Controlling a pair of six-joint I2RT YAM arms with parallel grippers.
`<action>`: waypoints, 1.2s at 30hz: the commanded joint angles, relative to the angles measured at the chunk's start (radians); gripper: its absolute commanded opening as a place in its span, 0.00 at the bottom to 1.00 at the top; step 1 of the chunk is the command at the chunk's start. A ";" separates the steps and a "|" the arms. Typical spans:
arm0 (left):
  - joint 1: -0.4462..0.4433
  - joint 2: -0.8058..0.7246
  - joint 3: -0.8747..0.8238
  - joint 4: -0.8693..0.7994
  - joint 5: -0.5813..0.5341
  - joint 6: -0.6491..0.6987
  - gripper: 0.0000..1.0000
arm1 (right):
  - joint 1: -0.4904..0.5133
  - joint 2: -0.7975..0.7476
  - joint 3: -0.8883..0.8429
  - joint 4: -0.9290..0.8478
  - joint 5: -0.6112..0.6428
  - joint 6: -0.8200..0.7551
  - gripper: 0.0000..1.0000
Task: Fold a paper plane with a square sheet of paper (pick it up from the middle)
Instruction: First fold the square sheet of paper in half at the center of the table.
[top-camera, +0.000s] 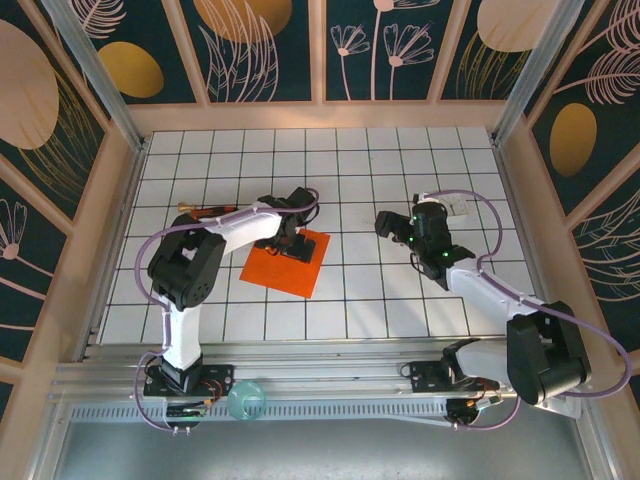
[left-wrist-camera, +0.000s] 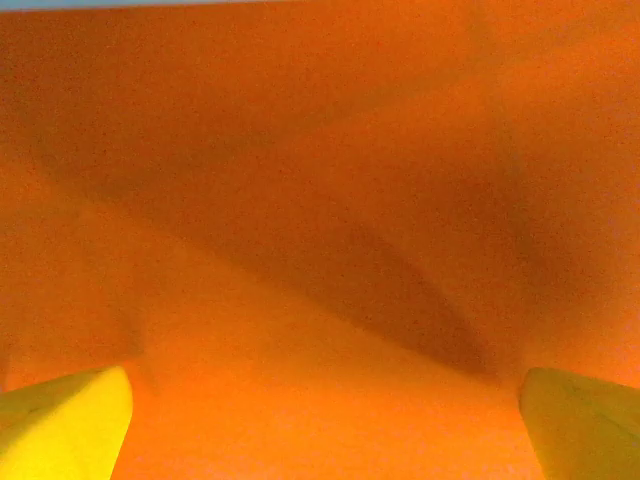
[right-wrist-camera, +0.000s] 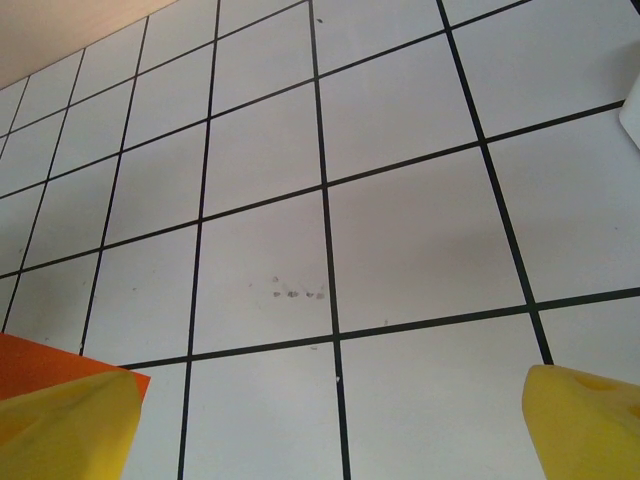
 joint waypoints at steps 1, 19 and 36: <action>0.016 0.013 -0.031 -0.008 0.036 0.001 0.99 | -0.012 0.009 -0.025 0.038 -0.012 -0.005 0.98; 0.022 0.030 -0.089 0.018 0.083 0.002 0.95 | -0.032 0.011 -0.045 0.041 -0.022 0.002 0.98; 0.022 -0.054 -0.125 0.105 0.187 -0.037 0.78 | -0.033 -0.006 -0.045 0.021 -0.024 0.018 0.98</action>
